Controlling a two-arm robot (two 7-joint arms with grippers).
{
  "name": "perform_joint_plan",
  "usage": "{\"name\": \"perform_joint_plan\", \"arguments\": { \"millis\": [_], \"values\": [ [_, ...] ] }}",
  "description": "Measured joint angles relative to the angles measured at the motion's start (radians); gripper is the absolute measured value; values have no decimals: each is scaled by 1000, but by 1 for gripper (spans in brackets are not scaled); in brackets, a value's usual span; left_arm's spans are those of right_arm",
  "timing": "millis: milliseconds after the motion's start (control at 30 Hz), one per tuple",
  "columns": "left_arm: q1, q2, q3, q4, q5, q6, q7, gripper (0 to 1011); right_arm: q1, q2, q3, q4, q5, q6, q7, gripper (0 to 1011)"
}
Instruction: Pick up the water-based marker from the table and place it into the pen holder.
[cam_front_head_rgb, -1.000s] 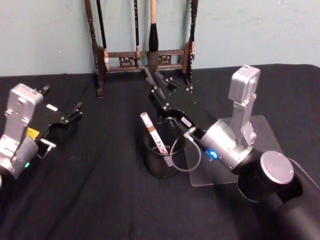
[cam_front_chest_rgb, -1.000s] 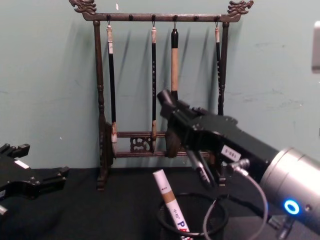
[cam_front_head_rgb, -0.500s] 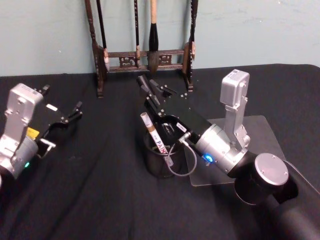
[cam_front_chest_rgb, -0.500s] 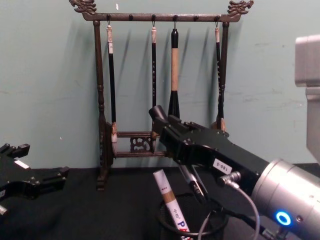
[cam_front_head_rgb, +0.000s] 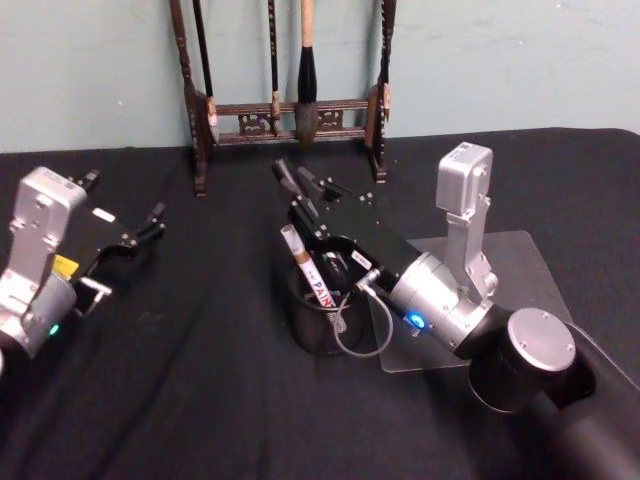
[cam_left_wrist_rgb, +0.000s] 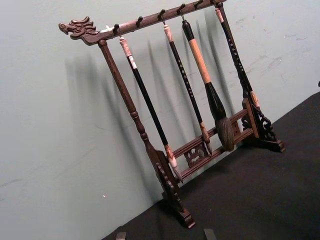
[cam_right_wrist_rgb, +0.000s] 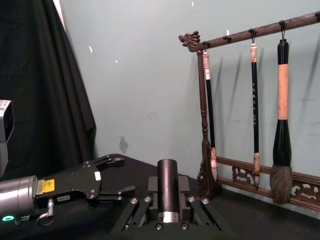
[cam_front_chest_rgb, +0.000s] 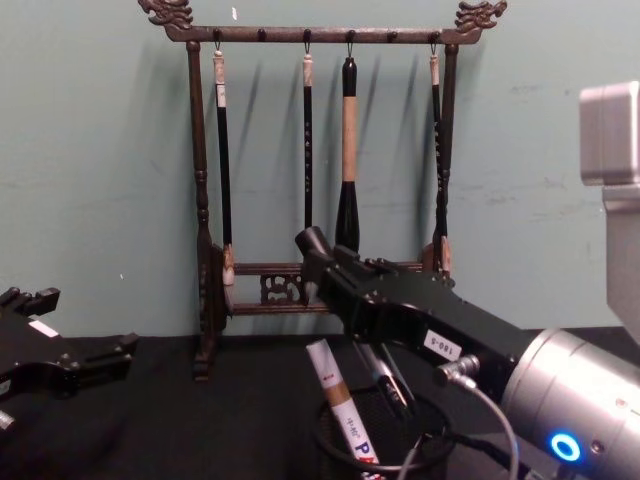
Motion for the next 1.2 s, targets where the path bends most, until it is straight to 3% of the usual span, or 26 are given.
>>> {"name": "perform_joint_plan", "arguments": {
  "millis": [800, 900, 1200],
  "values": [
    [0, 0, 0, 0, 0, 0, 0, 1001, -3, 4, -6, 0, -4, 9, -9, 237],
    [0, 0, 0, 0, 0, 0, 0, 1001, -3, 4, -6, 0, -4, 9, -9, 282],
    [0, 0, 0, 0, 0, 0, 0, 1001, -3, 3, -5, 0, -3, 9, -8, 586]
  ]
}}
